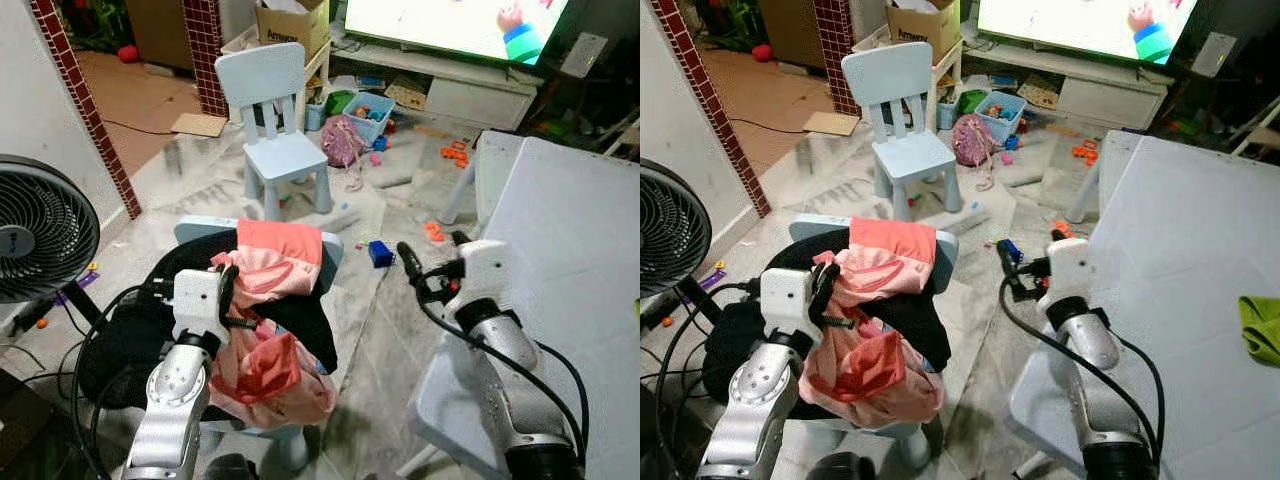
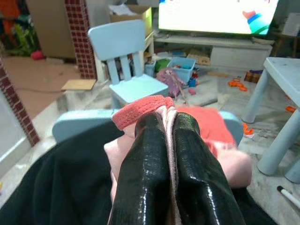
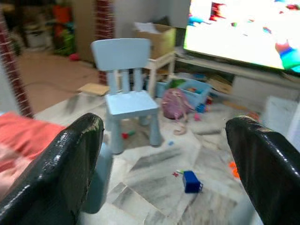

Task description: Hang hanger

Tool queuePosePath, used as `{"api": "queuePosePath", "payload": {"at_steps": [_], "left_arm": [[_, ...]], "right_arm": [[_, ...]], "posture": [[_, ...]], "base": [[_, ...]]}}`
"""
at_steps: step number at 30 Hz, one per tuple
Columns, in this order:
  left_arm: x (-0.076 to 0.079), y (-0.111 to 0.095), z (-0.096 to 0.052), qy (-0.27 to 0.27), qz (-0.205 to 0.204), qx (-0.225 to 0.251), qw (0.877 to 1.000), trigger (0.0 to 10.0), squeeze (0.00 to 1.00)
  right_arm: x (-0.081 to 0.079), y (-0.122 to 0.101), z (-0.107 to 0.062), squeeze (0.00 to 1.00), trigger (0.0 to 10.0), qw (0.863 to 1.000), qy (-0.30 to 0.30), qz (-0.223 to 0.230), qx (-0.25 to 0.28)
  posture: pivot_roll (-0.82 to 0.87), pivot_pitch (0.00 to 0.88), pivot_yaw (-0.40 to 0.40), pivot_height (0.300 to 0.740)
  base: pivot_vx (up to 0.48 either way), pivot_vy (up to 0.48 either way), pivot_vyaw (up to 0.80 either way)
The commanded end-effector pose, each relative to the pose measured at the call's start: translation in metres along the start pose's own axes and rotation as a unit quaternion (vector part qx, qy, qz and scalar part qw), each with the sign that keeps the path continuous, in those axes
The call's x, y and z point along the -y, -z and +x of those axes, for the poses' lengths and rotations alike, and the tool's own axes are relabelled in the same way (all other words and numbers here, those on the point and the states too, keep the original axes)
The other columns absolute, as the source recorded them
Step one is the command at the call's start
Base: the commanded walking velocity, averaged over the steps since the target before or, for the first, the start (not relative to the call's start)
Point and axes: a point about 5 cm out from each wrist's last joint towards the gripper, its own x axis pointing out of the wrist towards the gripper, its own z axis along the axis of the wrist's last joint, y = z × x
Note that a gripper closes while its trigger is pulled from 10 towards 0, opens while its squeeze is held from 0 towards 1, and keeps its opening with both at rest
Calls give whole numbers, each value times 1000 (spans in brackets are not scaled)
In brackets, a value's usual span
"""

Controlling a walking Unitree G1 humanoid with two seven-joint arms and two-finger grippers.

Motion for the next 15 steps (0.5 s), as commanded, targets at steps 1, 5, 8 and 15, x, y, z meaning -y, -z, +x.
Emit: {"api": "queuePosePath", "payload": {"at_steps": [1, 5, 8, 15], "left_arm": [[3, -5, 3, 10, 4, 4, 1000, 10000, 0], [2, -7, 6, 10, 9, 0, 1000, 10000, 0], [2, -8, 6, 14, 7, -3, 1000, 10000, 0], [1, -10, 7, 14, 12, -5, 1000, 10000, 0]], "right_arm": [[5, -1, 1, 0, 10000, 1000, 19, 8, -1], [4, -1, 1, 0, 10000, 1000, 24, 16, -1], [5, -1, 1, 0, 10000, 999, 27, 18, -2], [9, -4, 5, 0, 10000, 999, 40, 23, 1]], "posture": [[-3, 0, -4, 740], [-2, 0, 0, 740], [-2, 0, 0, 740], [7, 0, -6, 740]], "base": [[0, 0, 0], [-131, 0, 0], [-289, 0, 0], [-331, 0, 0]]}}
